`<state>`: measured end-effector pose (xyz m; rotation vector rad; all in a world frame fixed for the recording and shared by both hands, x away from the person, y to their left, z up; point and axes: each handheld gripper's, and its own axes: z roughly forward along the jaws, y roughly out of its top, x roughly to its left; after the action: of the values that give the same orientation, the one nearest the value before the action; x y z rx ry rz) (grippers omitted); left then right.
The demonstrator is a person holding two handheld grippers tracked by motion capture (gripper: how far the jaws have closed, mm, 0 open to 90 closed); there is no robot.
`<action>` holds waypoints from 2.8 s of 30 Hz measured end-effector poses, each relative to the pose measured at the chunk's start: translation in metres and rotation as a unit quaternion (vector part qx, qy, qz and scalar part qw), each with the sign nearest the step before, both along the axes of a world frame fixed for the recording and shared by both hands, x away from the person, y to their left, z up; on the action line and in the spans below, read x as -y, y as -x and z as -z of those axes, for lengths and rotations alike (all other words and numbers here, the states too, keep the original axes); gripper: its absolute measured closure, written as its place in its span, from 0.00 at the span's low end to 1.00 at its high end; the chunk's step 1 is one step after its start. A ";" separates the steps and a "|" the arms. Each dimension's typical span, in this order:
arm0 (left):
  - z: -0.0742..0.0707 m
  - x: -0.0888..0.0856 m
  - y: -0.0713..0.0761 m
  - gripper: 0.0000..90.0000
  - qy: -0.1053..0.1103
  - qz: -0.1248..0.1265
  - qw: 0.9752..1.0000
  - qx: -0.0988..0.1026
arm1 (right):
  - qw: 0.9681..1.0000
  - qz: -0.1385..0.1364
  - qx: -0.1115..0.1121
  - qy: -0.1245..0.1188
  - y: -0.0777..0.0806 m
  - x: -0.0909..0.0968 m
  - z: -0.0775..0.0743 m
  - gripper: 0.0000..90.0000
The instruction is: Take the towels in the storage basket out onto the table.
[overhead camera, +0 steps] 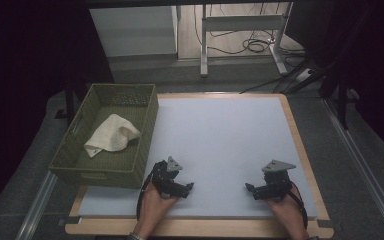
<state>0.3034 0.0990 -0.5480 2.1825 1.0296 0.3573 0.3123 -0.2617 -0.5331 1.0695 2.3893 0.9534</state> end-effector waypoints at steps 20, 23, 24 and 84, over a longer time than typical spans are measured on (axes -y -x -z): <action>0.000 0.000 0.000 0.00 -0.003 0.000 1.000 0.000 | 1.000 0.000 0.001 0.000 0.000 0.000 0.000 0.04; 0.000 0.000 0.000 0.00 -0.002 0.000 1.000 -0.001 | 1.000 0.000 0.001 0.000 0.000 0.000 0.000 0.04; 0.000 0.000 0.000 0.00 -0.001 0.000 1.000 -0.001 | 1.000 0.000 0.001 0.000 0.000 0.000 0.000 0.04; -0.096 0.012 -0.050 0.02 0.011 0.058 0.998 -0.020 | 1.000 0.000 0.002 0.000 0.000 0.000 0.000 0.04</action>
<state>0.3537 0.0867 -0.4525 2.2260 0.9185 0.2492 0.3121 -0.2619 -0.5332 1.0656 2.3864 0.9543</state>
